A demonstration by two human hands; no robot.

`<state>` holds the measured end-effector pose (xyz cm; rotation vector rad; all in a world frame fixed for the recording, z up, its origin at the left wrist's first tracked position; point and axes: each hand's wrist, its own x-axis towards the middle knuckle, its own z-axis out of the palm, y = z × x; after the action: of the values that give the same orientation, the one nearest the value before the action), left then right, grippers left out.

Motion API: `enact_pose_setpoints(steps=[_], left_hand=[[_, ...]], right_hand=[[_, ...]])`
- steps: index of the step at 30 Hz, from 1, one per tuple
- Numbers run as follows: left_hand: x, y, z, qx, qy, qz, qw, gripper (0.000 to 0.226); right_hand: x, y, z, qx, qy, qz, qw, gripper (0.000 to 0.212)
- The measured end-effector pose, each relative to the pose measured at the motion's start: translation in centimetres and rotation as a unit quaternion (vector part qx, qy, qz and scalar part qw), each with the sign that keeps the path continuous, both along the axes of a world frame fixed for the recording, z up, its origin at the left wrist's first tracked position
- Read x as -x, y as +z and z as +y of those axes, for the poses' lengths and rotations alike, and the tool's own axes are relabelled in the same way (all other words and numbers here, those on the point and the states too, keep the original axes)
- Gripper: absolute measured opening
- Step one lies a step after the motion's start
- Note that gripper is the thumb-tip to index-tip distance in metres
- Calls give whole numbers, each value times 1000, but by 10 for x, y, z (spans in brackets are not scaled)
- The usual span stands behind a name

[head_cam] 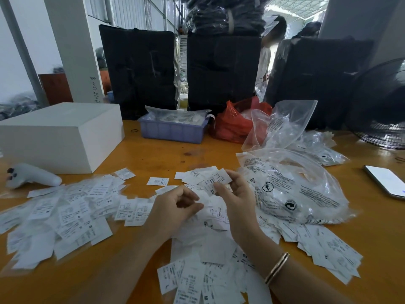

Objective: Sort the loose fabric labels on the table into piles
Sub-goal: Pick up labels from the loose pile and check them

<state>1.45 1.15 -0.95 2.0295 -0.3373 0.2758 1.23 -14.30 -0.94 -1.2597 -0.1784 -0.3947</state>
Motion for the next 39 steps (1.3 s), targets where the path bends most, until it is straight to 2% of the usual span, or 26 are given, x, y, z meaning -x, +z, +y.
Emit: enact_pose_setpoints(steps=[6,11,15,24,30,33,36,39], left_hand=[[0,0,0,-19,2,-11,1000,20],[0,1,-1,-42,5,-28,999,21],[-1,0,0,-28,2,-30,999,22],[-3,-1,4,1,10,-42,999,18],[-3,-2,6,30,-14,-39,999,13],[-4,-2,6,31,-22,-35,999,11],[-4,-2,5,31,-26,-29,999,13],[-6,-3,6,32,-22,-29,999,14]], right_hand=[[2,-1,4,72,-4,-11,997,19],[1,1,5,48,-21,-21,998,23],[2,-2,6,121,-42,-50,991,24],[3,-3,-2,243,-48,-52,967,32],[4,-2,-7,296,-53,-59,952,38],[4,-3,-6,325,-37,-54,944,30],[4,-3,-5,330,-52,-52,941,29],[2,-2,-6,290,-85,-53,952,35]])
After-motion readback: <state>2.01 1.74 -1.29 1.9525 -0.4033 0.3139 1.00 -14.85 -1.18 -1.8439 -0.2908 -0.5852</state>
